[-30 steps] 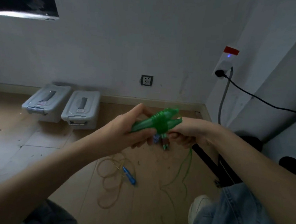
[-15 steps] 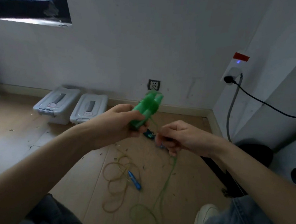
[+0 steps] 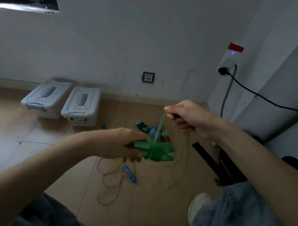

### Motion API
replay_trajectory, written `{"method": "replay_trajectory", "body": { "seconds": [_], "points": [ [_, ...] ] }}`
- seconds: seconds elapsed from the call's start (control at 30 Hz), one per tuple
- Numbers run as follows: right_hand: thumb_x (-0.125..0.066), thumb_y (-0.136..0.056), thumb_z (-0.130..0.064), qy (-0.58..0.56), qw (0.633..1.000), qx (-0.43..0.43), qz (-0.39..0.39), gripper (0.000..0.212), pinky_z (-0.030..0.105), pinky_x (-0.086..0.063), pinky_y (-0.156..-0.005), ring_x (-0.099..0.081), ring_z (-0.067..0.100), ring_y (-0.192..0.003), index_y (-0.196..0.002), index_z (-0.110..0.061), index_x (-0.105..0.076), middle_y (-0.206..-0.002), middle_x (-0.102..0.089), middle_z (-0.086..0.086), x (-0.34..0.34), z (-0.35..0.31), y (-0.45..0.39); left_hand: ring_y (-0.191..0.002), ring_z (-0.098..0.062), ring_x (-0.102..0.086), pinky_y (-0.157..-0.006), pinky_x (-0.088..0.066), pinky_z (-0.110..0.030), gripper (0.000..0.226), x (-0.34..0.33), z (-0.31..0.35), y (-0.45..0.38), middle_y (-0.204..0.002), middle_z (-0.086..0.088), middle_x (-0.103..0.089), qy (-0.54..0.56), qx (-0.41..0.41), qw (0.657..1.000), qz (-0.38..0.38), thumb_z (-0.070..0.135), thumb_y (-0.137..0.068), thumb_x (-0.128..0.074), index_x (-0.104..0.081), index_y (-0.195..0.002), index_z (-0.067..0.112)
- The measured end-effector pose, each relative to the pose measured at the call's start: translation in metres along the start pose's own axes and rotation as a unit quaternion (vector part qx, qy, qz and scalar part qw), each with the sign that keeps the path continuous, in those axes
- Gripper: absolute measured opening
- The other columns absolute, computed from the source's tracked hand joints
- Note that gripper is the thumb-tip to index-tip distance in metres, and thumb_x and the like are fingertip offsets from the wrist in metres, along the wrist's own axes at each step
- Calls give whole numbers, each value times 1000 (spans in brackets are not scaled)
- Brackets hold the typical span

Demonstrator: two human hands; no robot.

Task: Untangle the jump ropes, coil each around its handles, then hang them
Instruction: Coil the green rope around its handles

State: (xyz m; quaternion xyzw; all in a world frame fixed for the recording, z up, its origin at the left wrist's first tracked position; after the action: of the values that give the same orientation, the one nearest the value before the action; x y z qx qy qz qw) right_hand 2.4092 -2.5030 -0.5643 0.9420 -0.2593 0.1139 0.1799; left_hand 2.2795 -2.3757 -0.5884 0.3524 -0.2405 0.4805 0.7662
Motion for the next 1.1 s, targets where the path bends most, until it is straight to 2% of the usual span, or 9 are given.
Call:
{"method": "replay_trajectory", "body": {
  "seconds": [0.17,0.27,0.37,0.43,0.57,0.67,0.83,0.9,1.1],
  "points": [
    [-51,-94,-32,109,992,-38,47,43,15,-20,-38,-22,7,-34,-54,-16,-47,-39,-30,-8,0,9,-2,-68,2,-59,-61,-49,-15,12,13,21,10,-80,10,-63,115,-78,990,-18,14,-92,-48,-54,-95,24],
    [-57,-90,-33,147,988,-40,31,35,21,-33,-53,-37,14,-45,-66,-8,-61,-55,-45,6,-2,10,-2,-71,-1,-60,-62,-49,-16,13,22,19,17,-84,7,-66,189,-95,977,9,20,-89,-49,-56,-100,15],
    [-59,-87,-21,78,991,-54,-90,28,16,-24,-40,-28,7,-36,-62,-11,-49,-48,-40,-1,-12,13,2,-70,-2,-58,-61,-48,-15,20,28,15,20,-84,6,-65,242,-114,962,58,26,-88,-49,-57,-101,14],
    [-52,-92,-35,59,984,-83,-146,35,16,-19,-36,-24,5,-36,-64,-15,-49,-47,-39,-8,-20,17,5,-69,-3,-58,-60,-48,-14,22,32,9,17,-81,8,-65,285,-103,944,130,28,-87,-50,-58,-101,14],
    [-45,-95,-33,-42,987,-27,-152,28,18,-24,-42,-24,7,-43,-74,-16,-47,-57,-39,-5,-29,14,6,-67,-5,-59,-57,-49,-15,33,36,-1,11,-75,9,-67,388,-46,889,241,34,-76,-54,-59,-106,20],
    [-48,-92,-31,-51,987,7,-153,28,20,-33,-51,-29,8,-48,-69,-16,-43,-56,-33,-6,-31,15,2,-64,-5,-55,-56,-47,-17,37,35,0,11,-71,8,-64,377,-51,893,242,39,-74,-58,-60,-104,17],
    [-43,-97,-19,94,994,-34,32,30,19,-32,-42,-34,7,-40,-68,-15,-52,-39,-39,-13,-5,26,-15,-55,-2,-53,-49,-45,-13,34,34,1,15,-68,9,-65,335,-36,924,179,39,-77,-56,-61,-97,13],
    [-46,-97,-23,116,988,-15,102,29,17,-32,-40,-35,6,-39,-71,-18,-57,-44,-39,-9,10,23,-17,-53,-2,-52,-47,-43,-12,29,31,3,16,-68,8,-65,307,-38,942,133,40,-78,-54,-61,-91,14],
    [-43,-97,-29,232,951,62,195,35,24,-29,-51,-35,9,-49,-64,-20,-52,-54,-37,-6,13,9,-10,-49,-4,-51,-43,-40,-12,7,20,11,14,-64,3,-63,282,-50,958,35,32,-76,-61,-64,-76,25]
  ]
}}
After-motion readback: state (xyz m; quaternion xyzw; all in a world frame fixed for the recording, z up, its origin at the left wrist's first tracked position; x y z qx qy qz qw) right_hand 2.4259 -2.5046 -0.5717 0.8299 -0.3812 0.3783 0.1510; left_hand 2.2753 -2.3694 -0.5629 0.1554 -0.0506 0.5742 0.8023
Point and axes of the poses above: each hand's wrist, its own y-axis away from the middle knuckle, its own x-axis out of the back of the hand, z = x × y, the point moved 3 cm from there along -y, towards the middle knuckle
